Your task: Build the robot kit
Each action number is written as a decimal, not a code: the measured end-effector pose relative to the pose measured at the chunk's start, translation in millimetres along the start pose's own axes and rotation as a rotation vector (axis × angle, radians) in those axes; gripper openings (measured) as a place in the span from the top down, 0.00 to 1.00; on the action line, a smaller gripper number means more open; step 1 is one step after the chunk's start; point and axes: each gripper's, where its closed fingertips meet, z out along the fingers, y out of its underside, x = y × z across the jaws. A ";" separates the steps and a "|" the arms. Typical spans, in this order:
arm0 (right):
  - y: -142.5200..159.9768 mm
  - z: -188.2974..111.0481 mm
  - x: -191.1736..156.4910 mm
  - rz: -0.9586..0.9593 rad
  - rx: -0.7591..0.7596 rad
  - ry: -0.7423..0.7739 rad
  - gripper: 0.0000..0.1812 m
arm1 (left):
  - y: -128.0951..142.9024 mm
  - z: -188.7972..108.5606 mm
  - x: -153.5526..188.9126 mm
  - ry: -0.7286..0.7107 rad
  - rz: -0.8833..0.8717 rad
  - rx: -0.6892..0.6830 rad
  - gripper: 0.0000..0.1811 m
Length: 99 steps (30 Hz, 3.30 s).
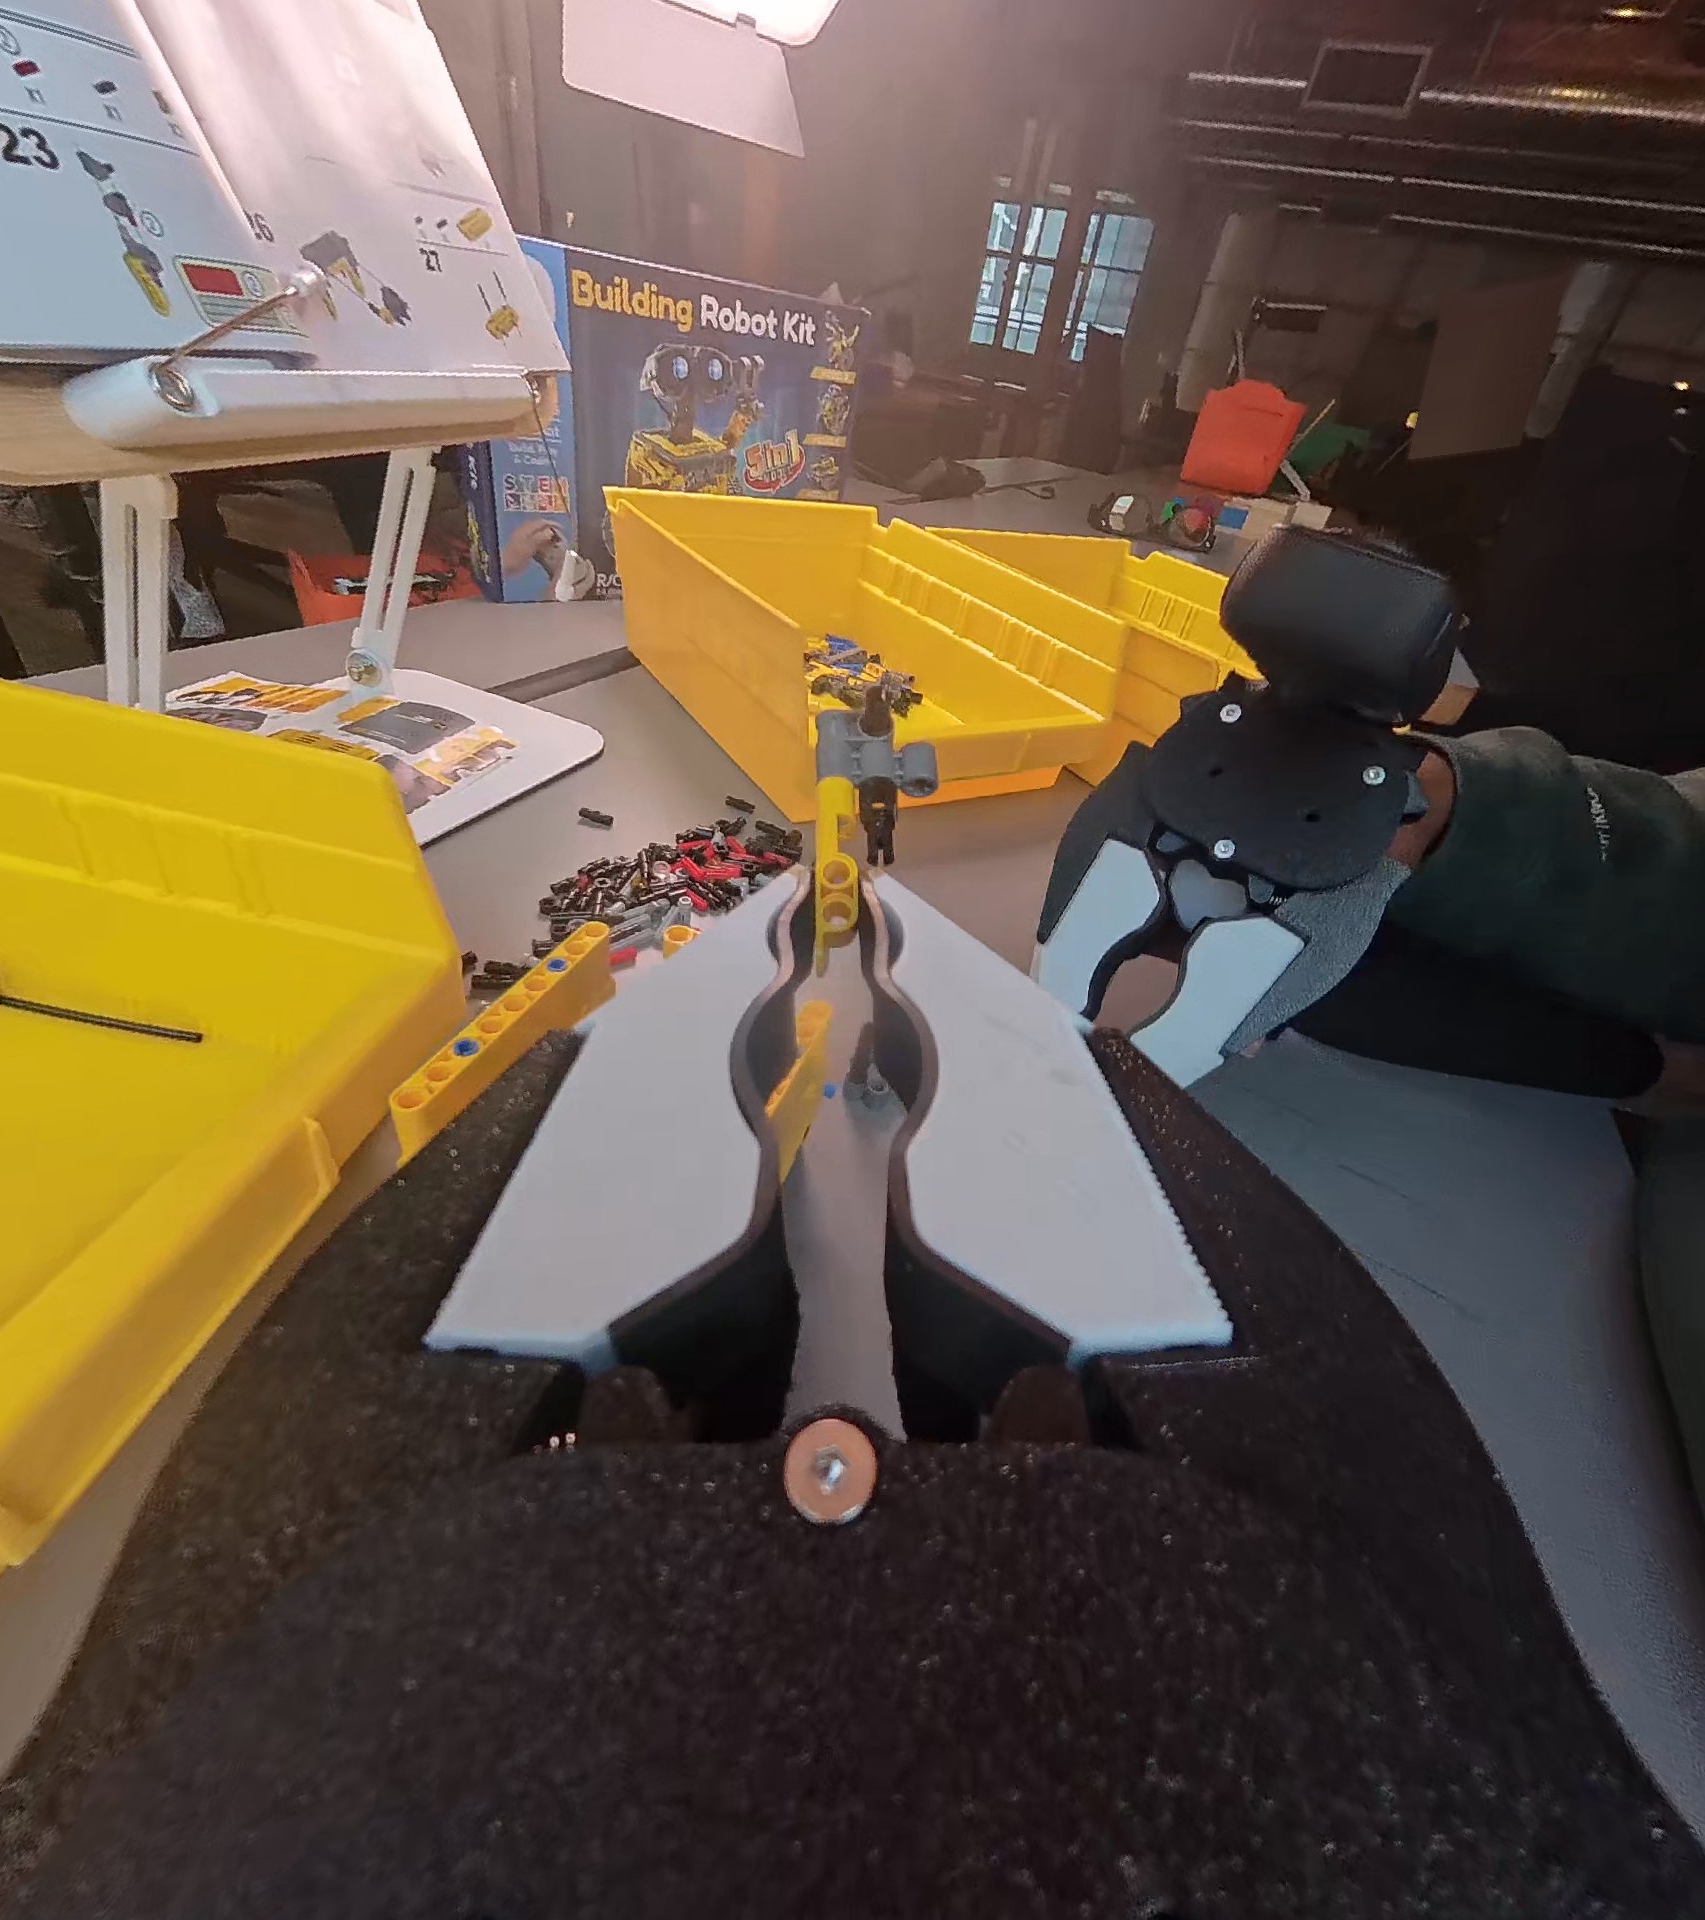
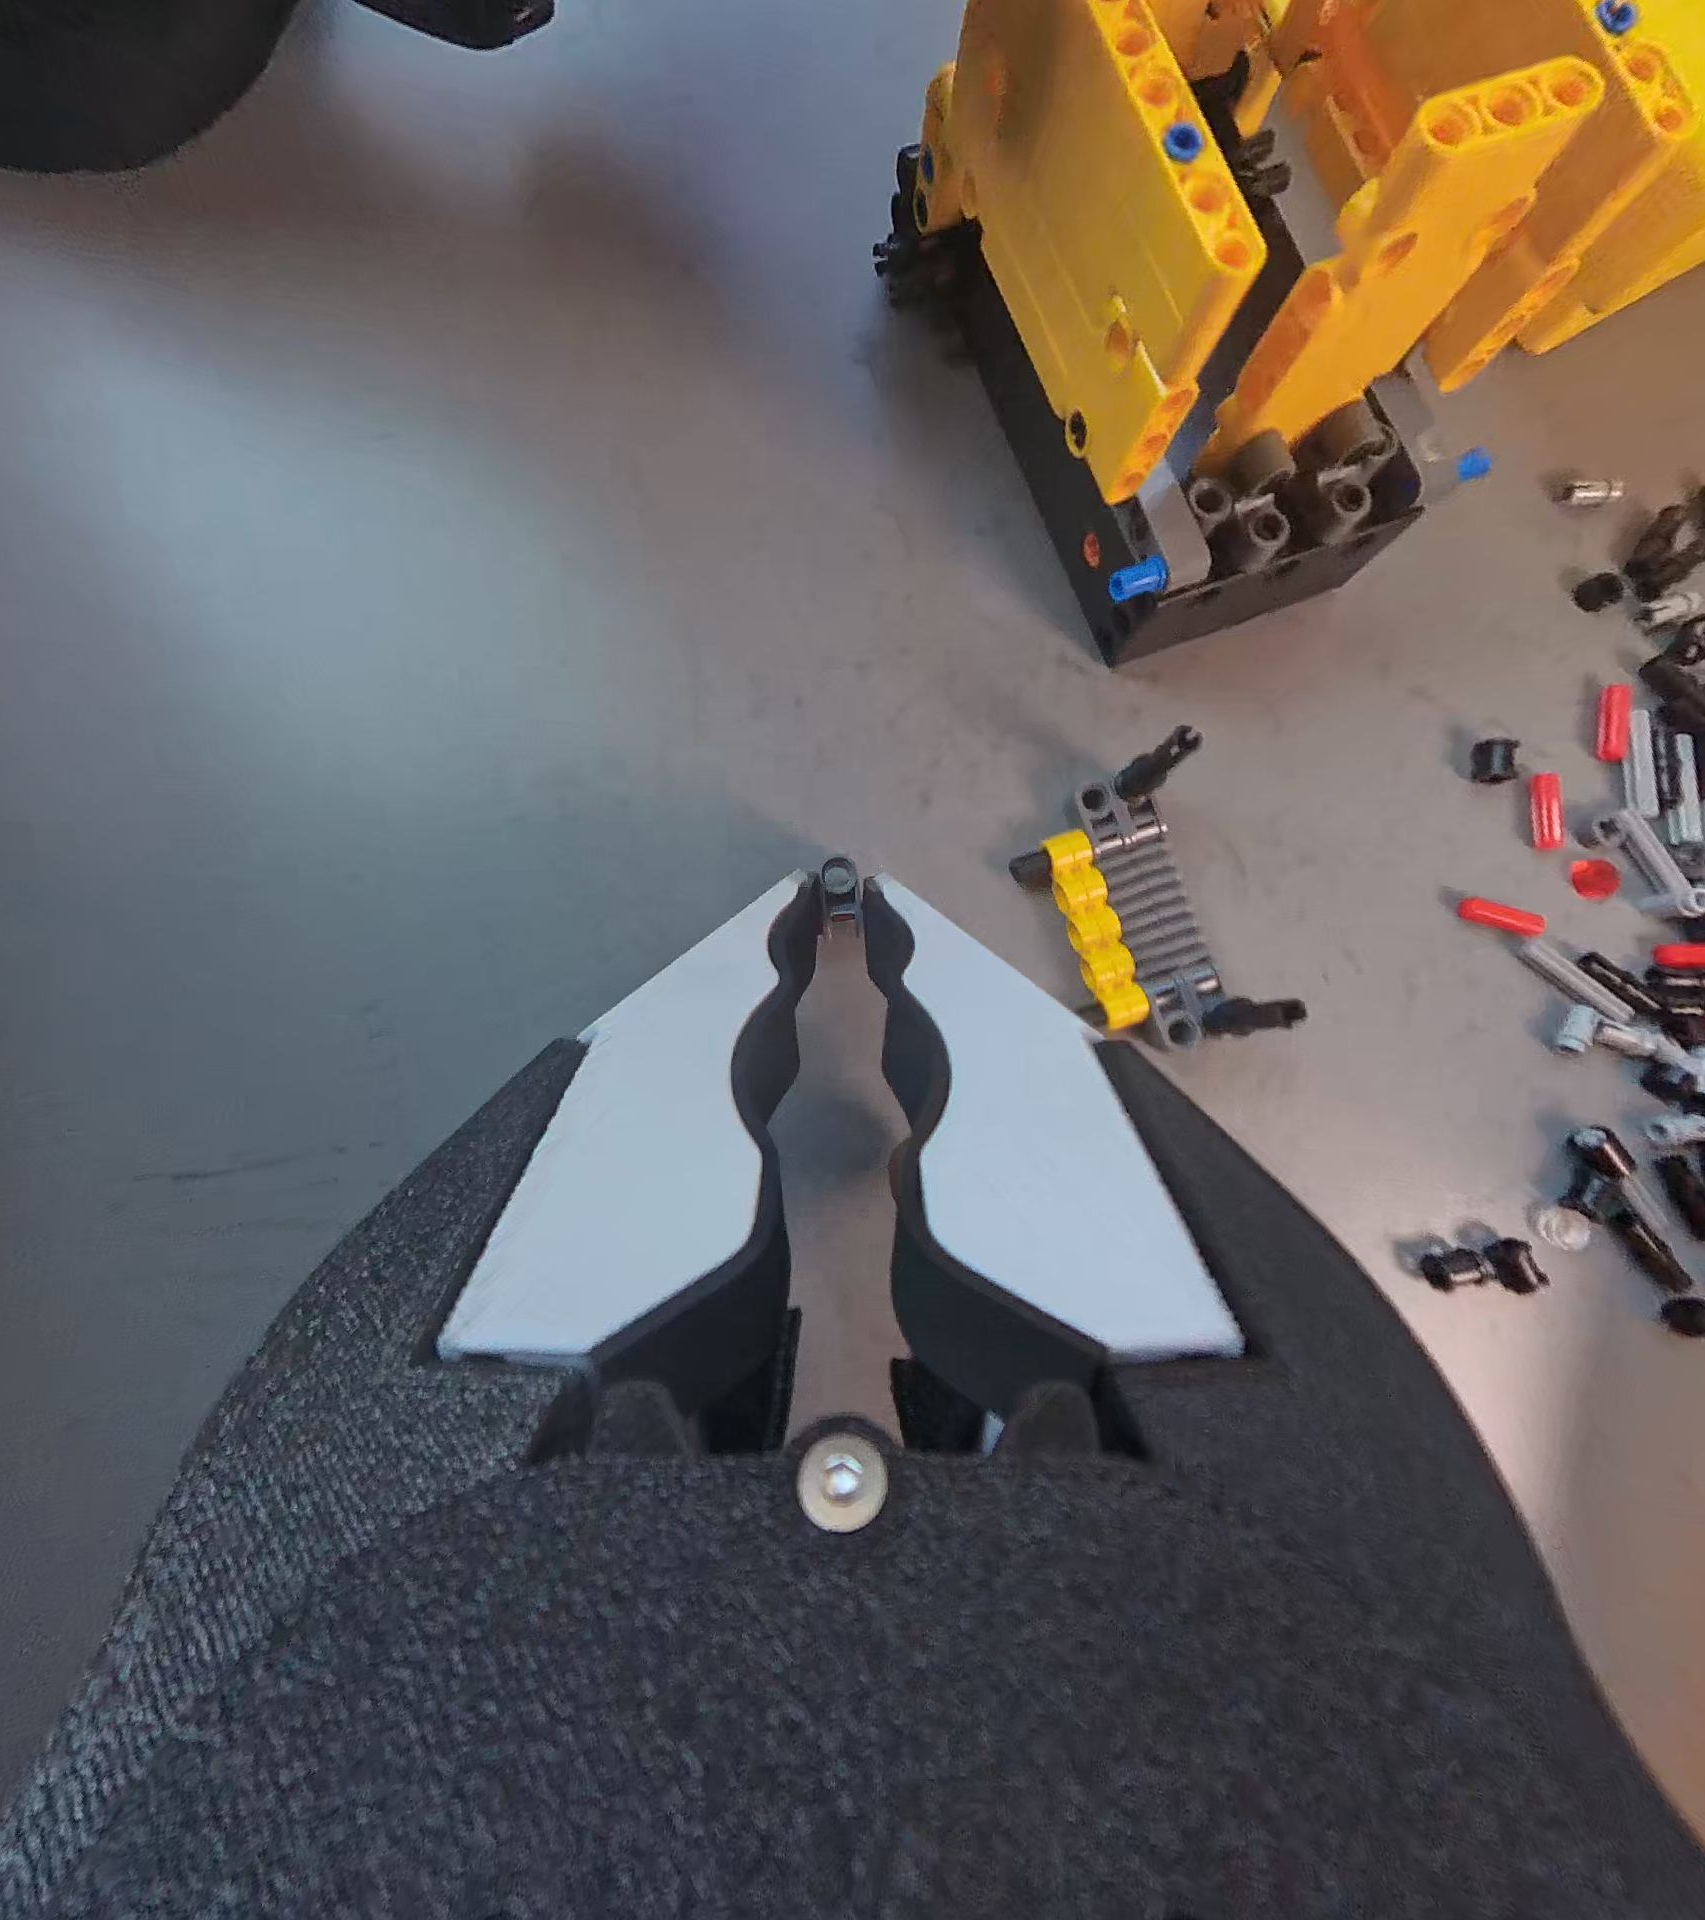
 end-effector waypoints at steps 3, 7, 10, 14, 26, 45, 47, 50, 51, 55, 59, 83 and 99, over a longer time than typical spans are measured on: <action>7.6 -8.7 6.6 -0.009 0.015 0.009 0.96 | 5.4 3.2 2.5 0.005 0.018 -0.024 0.97; 15.9 -10.1 5.9 0.000 0.002 -0.033 0.94 | 8.3 5.1 4.7 0.014 0.019 -0.038 0.97; 18.7 -13.6 -2.7 -0.027 0.016 -0.095 0.90 | 9.6 5.7 5.7 0.017 0.022 -0.044 0.97; 23.5 -20.5 -1.5 -0.056 0.043 -0.119 0.89 | 12.0 7.3 6.4 0.023 0.017 -0.052 0.97; 21.3 -15.7 -3.8 -0.092 0.052 -0.116 0.96 | 18.1 12.9 14.4 0.061 0.003 -0.072 0.97; 16.8 -17.9 -9.5 -0.169 0.104 -0.117 0.96 | 21.2 13.4 16.5 0.075 -0.012 -0.089 0.97; 17.5 -17.5 -8.1 -0.170 0.108 -0.113 0.96 | 22.3 13.7 16.4 0.078 -0.021 -0.094 0.97; 20.5 -16.9 -9.0 -0.175 0.095 -0.119 0.96 | 24.5 14.3 16.8 0.085 -0.033 -0.106 0.97; 20.8 -17.2 -9.7 -0.177 0.093 -0.122 0.96 | 25.1 14.5 17.2 0.088 -0.037 -0.109 0.97; 21.6 -17.2 -8.4 -0.195 0.090 -0.107 0.96 | 27.9 15.5 19.0 0.097 -0.042 -0.123 0.97; 21.3 -17.7 -5.6 -0.208 0.095 -0.088 0.96 | 31.6 16.5 20.2 0.102 -0.048 -0.143 0.97; 23.1 -16.5 -3.4 -0.201 0.085 -0.075 0.93 | 43.3 19.4 27.1 0.121 -0.046 -0.213 0.97; 20.3 -24.6 -27.6 -0.229 0.103 -0.197 0.91 | 49.9 20.9 27.1 0.122 -0.050 -0.246 0.97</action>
